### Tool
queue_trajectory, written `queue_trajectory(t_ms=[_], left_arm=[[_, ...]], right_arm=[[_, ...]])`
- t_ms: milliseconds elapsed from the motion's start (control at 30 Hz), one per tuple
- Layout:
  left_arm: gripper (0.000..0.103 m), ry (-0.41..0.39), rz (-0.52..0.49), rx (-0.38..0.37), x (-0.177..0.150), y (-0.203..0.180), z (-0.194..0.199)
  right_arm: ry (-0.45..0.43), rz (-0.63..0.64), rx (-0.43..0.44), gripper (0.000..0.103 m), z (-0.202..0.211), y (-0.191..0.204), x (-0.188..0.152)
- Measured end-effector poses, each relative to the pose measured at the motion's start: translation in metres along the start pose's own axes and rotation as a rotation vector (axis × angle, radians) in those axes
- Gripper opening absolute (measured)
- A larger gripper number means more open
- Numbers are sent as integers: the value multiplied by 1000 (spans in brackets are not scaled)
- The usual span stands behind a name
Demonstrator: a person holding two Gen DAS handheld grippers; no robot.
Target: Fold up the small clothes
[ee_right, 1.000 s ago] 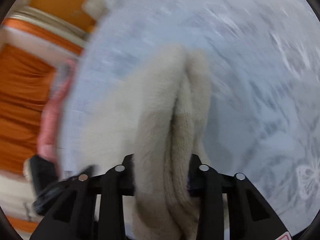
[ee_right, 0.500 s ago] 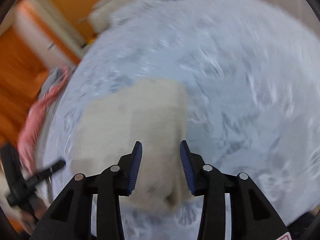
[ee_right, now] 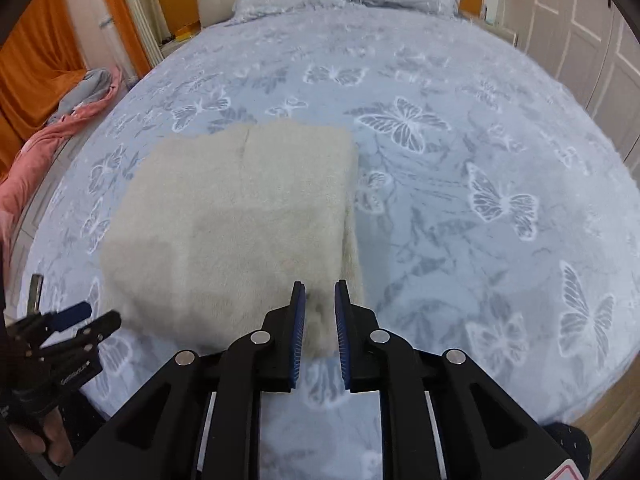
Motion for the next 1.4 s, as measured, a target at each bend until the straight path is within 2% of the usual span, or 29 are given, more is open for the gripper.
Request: queue_trajectory(t_ms=[167,267,400,533,867,933,967,1033,1067,1100,1133,1200,1300,1400], left_arm=[[59,-39,2,40,-14,-8,17],[60,-45,11,46,-22,-12,22],[61,-51,33,38,-36,-14,26],[61,-53,26,49,-46,-18,27],[61,-50,24,51,-65,-23,28],[62,-35,40,16,-65,-20,27],[65,-22,55,-22,-61,-15,26],[71,-1,127,-126,-48,1,25],[78,5,195,-210,-35,16,24],[79,6,226,-253,-29,23,23],[79,11,283,-331,-15,37,18],[80,16,339,-398,7,54,6],[81,37,380,-439,35,68,-17],[83,98,389,-462,60,73,-50]], right_arm=[[11,-43,27,18,7,2,-38],[21,-63,33,23,8,1,-53],[3,-74,15,42,14,-3,-67],[-14,-71,4,50,20,-4,-75],[-11,-59,8,53,22,4,-95],[2,-51,19,53,20,4,-95],[9,-51,39,53,19,4,-92],[12,-68,90,54,17,-2,-77],[9,-86,112,56,16,-8,-64],[8,-104,127,59,14,-14,-52],[13,-119,139,60,10,-17,-42],[32,-150,154,60,-2,-24,-16],[56,-168,175,61,-24,-26,16],[118,-168,189,61,-51,-24,39]])
Point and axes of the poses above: each gripper's, at about its wrist camera, not at the fingertips, and z roughly against the way its jaws point, y to its left, x to its top, the point moved 3 cm from there along -z, roughly the way its jaws point, and after that the axes turned 12 degrees about y, right-handed, at the moved point
